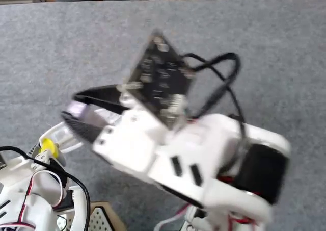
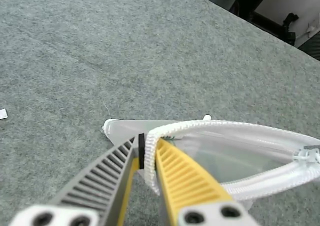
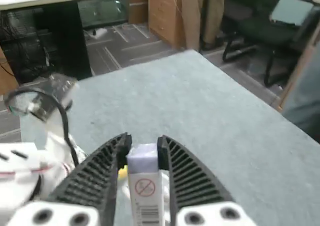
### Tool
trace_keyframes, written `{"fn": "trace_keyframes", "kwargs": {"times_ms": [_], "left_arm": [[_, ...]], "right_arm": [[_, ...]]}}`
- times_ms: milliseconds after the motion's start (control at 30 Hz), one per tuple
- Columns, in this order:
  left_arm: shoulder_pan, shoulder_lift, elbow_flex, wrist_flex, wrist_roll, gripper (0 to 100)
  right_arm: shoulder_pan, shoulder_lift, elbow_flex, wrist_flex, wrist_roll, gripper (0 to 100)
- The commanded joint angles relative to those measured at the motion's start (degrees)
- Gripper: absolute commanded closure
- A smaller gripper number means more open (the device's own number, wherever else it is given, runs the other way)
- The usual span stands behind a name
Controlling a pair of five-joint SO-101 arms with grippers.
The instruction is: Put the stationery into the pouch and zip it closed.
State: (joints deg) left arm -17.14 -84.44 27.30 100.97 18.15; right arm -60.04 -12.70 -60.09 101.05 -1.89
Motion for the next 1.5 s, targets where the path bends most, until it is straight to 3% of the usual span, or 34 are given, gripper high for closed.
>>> {"fn": "trace_keyframes", "kwargs": {"times_ms": [0,100,467,567,933,1467], "left_arm": [[0.22,0.62,-0.57,0.09,-0.70,97],[0.22,0.62,-0.57,0.09,-0.70,97],[0.22,0.62,-0.57,0.09,-0.70,97],[0.22,0.62,-0.04,0.09,-0.70,97],[0.22,0.62,-0.13,0.09,-0.70,97],[0.31,0.62,-0.04,0.09,-0.70,97]], "right_arm": [[5.19,-8.04,15.25,-1.58,0.18,98.7],[5.45,-12.18,26.59,-8.35,0.18,98.7],[2.29,-25.98,74.15,-50.46,0.26,98.7],[2.29,-28.97,80.75,-56.00,0.09,98.7],[2.29,-29.41,81.45,-62.86,0.44,98.7],[2.55,-29.85,85.14,-62.51,0.62,98.5]]}}
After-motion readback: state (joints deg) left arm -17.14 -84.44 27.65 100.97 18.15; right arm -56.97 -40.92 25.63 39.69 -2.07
